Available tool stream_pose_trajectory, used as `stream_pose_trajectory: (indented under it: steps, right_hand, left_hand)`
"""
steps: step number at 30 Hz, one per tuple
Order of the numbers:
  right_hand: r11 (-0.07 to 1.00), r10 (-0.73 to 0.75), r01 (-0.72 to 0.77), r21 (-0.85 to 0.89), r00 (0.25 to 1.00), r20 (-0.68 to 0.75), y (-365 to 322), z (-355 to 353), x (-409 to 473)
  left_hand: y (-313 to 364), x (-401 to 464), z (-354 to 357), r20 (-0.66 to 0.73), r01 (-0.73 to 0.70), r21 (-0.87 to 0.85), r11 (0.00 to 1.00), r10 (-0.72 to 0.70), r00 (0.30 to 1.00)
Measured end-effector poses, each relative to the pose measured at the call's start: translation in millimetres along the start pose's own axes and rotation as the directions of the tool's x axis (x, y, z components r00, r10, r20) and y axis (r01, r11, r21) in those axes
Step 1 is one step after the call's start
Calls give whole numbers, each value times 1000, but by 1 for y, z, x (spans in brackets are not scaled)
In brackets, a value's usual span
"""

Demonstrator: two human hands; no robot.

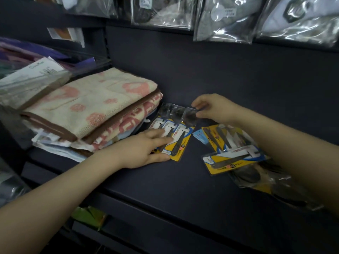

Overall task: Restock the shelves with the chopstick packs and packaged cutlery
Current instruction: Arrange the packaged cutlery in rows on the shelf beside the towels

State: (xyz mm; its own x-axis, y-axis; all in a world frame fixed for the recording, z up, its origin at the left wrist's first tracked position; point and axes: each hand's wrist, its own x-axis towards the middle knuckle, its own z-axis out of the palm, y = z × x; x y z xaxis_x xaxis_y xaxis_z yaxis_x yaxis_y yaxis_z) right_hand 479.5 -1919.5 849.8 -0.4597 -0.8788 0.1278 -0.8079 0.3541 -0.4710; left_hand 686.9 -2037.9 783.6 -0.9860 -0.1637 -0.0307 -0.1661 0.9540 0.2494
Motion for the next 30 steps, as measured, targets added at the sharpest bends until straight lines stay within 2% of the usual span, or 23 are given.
stream_pose_trajectory:
  steps: [1, 3, 4, 6, 8, 10, 12, 14, 18, 19, 21, 23, 24, 25, 27, 29, 30]
  right_hand:
    - [997, -71, 68, 34, 992, 107, -7, -7, -15]
    - [993, -119, 120, 21, 931, 346, -17, -17, -44]
    - [989, -100, 136, -52, 894, 436, -20, -20, -56]
    - [939, -22, 197, -281, 853, 522, -22, -24, -75]
    - [869, 45, 207, -450, 871, 489, -19, -29, -85]
    - [876, 80, 138, -462, 903, 422, -13, -34, -93]
    - [880, 133, 84, -467, 901, 413, -5, -33, -102]
    - [868, 151, 78, -490, 899, 412, 2, -25, -108]
    - [828, 51, 128, -545, 953, 300, -3, -12, -115]
    - [790, 23, 153, -594, 960, 279, -7, -10, -117]
    - [631, -13, 214, -745, 964, 265, -16, -6, -122]
    - [497, -91, 248, -831, 968, 235, -28, -4, -127]
    - [435, -214, 286, -854, 954, 211, -39, -3, -130]
    - [378, -379, 318, -869, 910, 168, -48, -4, -131]
    - [380, -596, 332, -863, 802, 46, -61, -6, -131]
    - [374, -701, 328, -868, 712, -33, -63, -4, -123]
    - [406, -726, 308, -861, 681, -99, -60, -4, -119]
  left_hand:
    - [-1, 0, 0, 3, -1, -11, 1000, 1, 1000]
    - [-1, 2, -1, -2, -2, -52, 999, 2, 1000]
    - [-1, 2, -1, -5, -5, -61, 998, 5, 1000]
    - [1, 3, -2, -2, -3, -39, 999, 3, 1000]
    - [1, 4, -3, -12, -6, 44, 999, 6, 1000]
    - [3, 2, -5, -12, -18, 151, 988, 20, 1000]
    - [5, -1, -6, -26, -35, 209, 977, 41, 999]
    - [10, -5, -6, -94, -53, 197, 979, 72, 993]
    - [32, -6, -16, -289, -196, 75, 978, 210, 934]
    - [41, -7, -20, -318, -226, 31, 974, 225, 921]
    - [60, -12, -26, -375, -259, -32, 965, 228, 898]
    - [78, -20, -29, -439, -255, -24, 967, 219, 872]
    - [86, -25, -28, -459, -237, 19, 971, 219, 861]
    - [92, -28, -27, -476, -205, 84, 975, 220, 852]
    - [96, -29, -23, -553, -146, 196, 970, 232, 800]
    - [93, -31, -24, -624, -170, 176, 970, 243, 743]
    - [88, -31, -24, -635, -201, 104, 974, 221, 740]
